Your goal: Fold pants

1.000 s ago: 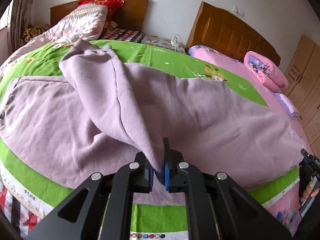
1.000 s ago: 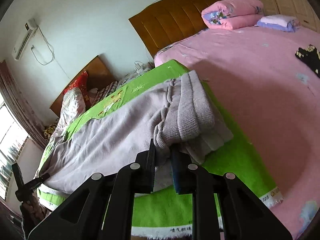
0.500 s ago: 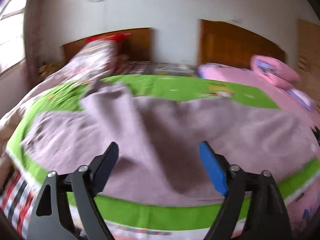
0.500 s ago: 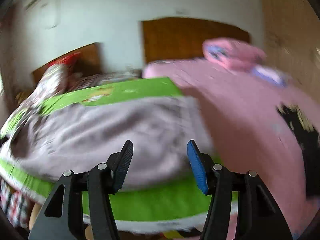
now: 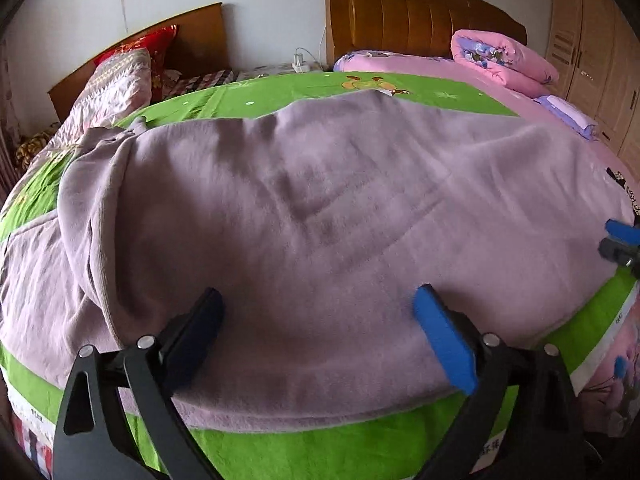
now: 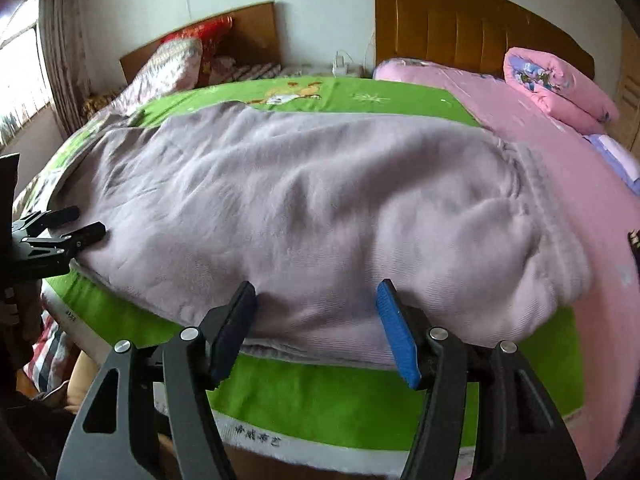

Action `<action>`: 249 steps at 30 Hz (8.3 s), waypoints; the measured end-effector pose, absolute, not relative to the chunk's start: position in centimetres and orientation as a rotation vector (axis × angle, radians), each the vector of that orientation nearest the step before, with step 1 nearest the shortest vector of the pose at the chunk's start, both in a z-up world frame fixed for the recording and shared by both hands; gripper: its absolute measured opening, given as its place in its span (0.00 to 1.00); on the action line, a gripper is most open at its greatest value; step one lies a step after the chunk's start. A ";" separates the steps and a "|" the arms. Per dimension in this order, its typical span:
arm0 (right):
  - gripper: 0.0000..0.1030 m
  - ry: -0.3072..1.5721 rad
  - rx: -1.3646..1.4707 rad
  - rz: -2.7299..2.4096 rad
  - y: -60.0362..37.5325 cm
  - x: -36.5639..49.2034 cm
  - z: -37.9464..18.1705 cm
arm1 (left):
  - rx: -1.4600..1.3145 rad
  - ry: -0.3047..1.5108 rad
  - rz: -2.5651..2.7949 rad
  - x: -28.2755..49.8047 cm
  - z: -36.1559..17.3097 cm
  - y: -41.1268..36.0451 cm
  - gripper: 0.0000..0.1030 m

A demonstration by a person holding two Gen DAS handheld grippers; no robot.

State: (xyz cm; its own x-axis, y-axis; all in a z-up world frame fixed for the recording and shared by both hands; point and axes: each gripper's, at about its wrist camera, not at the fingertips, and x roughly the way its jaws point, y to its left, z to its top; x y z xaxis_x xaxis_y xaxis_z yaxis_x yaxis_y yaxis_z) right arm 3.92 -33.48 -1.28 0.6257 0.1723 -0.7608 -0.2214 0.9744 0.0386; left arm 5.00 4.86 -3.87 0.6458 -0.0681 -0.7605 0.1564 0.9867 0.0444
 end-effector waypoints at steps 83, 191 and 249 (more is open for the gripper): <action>0.21 0.857 -0.224 1.160 14.4 24.6 2.4 | 0.144 1.323 0.124 34.9 0.9 30.7 0.11; 0.57 0.833 -0.156 0.771 -16.3 4.2 0.5 | -0.096 0.808 -0.034 0.9 1.3 14.4 0.89; 0.87 0.830 -0.677 1.288 15.2 9.4 -1.4 | -0.394 0.874 0.569 1.5 -2.7 38.4 0.98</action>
State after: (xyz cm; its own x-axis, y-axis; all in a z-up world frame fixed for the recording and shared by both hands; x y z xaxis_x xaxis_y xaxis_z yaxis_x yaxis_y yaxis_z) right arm 9.44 15.25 -1.39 0.0758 0.5435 -0.8360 -0.9858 0.1669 0.0191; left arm 1.50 38.44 -2.72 0.5101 0.3031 -0.8049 -0.6130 0.7845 -0.0931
